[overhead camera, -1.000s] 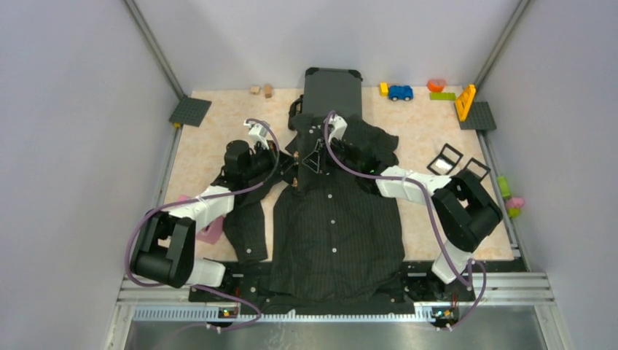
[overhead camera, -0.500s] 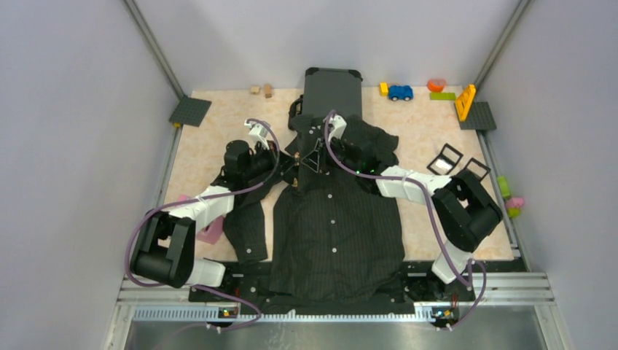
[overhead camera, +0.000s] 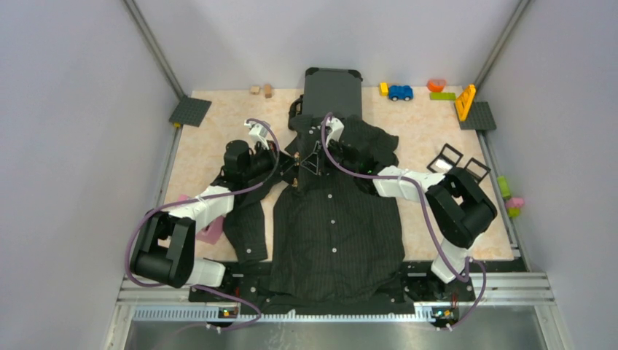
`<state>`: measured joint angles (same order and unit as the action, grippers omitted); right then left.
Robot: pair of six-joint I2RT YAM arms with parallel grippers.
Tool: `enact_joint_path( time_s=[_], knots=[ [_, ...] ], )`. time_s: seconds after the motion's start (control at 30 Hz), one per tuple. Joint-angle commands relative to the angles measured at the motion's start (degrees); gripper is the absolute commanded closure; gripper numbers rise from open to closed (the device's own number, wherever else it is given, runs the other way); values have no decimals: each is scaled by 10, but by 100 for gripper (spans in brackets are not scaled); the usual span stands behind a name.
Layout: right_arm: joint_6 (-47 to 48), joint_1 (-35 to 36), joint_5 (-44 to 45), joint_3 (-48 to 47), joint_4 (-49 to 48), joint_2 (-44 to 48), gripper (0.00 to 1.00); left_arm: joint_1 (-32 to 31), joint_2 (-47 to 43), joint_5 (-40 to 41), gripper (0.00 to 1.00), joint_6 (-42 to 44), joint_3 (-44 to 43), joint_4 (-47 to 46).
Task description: Pin the brooch onto the clothing
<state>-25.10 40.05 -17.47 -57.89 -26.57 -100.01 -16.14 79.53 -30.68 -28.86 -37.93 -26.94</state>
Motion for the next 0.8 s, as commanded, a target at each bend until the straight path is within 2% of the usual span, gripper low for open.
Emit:
enact_joint_path(
  time_s=[0.0, 0.47, 0.77],
  knots=[
    [6, -4, -7, -27, -38, -6, 86, 2, -19, -18, 100, 1, -12, -21],
    [12, -4, -12, -40, -33, -12, 88, 3, -10, -43, 100, 13, -19, -7],
    [14, -4, -29, -47, -37, -23, 98, 2, 2, -73, 100, 20, -30, -5]
  ],
)
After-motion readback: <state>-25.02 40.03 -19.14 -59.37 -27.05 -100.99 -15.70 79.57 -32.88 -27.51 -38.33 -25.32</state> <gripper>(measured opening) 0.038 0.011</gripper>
